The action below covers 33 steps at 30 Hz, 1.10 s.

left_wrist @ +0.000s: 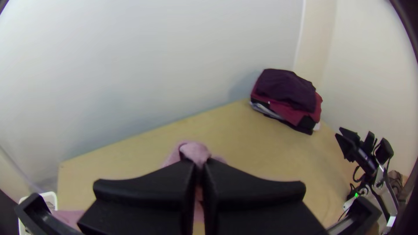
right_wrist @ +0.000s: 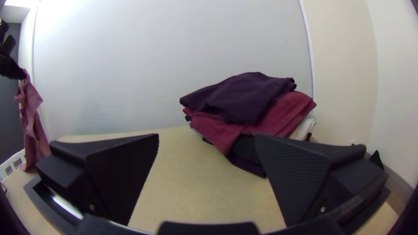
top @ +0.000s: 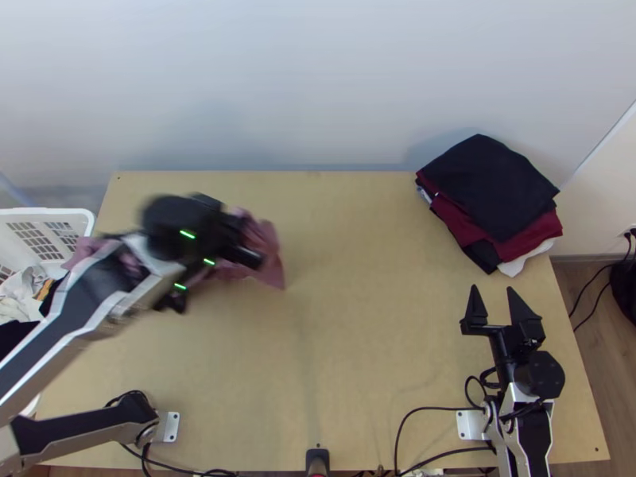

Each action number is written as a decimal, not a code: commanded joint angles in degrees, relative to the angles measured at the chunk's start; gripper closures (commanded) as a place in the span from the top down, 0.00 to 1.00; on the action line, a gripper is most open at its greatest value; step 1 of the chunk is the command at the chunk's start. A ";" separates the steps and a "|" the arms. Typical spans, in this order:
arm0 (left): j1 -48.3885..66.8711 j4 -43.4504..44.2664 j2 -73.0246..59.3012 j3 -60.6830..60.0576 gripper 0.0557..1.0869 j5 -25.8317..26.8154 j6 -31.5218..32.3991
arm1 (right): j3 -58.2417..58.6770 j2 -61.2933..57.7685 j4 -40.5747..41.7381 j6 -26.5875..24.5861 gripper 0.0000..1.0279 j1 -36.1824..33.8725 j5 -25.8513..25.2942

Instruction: Fold the t-shirt

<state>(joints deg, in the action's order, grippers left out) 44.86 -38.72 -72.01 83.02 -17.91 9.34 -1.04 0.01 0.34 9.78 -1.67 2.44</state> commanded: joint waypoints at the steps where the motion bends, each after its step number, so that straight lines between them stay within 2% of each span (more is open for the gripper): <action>1: 6.20 4.27 -5.07 -3.04 0.04 -1.60 4.19 | 0.60 0.16 -0.34 -0.73 0.97 -0.26 -0.15; 9: 15.17 14.55 -22.12 2.23 0.04 -1.69 7.53 | 0.60 0.16 -0.34 -0.73 0.97 -0.26 -0.15; 17: 16.40 14.64 -41.81 20.25 0.04 -1.60 11.22 | 0.60 0.16 -0.34 -0.73 0.97 -0.26 -0.15; 26: 17.45 14.29 -55.61 39.58 0.06 -1.51 12.19 | 0.60 0.16 -0.34 -0.73 0.97 -0.26 -0.15; 27: 17.54 14.37 -56.31 40.90 0.23 -1.60 12.10 | 0.60 0.16 -0.34 -0.73 0.97 -0.26 -0.15; 28: 17.72 14.20 -56.40 42.13 0.53 -1.60 11.75 | 0.60 0.16 -0.34 -0.73 0.97 -0.26 -0.15; 29: 17.98 14.29 -55.96 42.84 0.88 -1.60 11.40 | 0.60 0.16 -0.34 -0.73 0.97 -0.26 -0.15; 30: 17.98 14.29 -55.43 43.45 0.96 -1.60 11.31 | 0.60 0.16 -0.34 -0.73 0.97 -0.26 -0.15; 33: 17.63 13.23 -50.86 43.45 0.96 1.30 11.13 | 0.60 0.16 -0.34 -0.73 0.97 -0.26 -0.15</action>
<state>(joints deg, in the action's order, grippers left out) 62.41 -25.39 -127.37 124.07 -18.33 20.12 -1.04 0.01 0.34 9.78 -1.67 2.44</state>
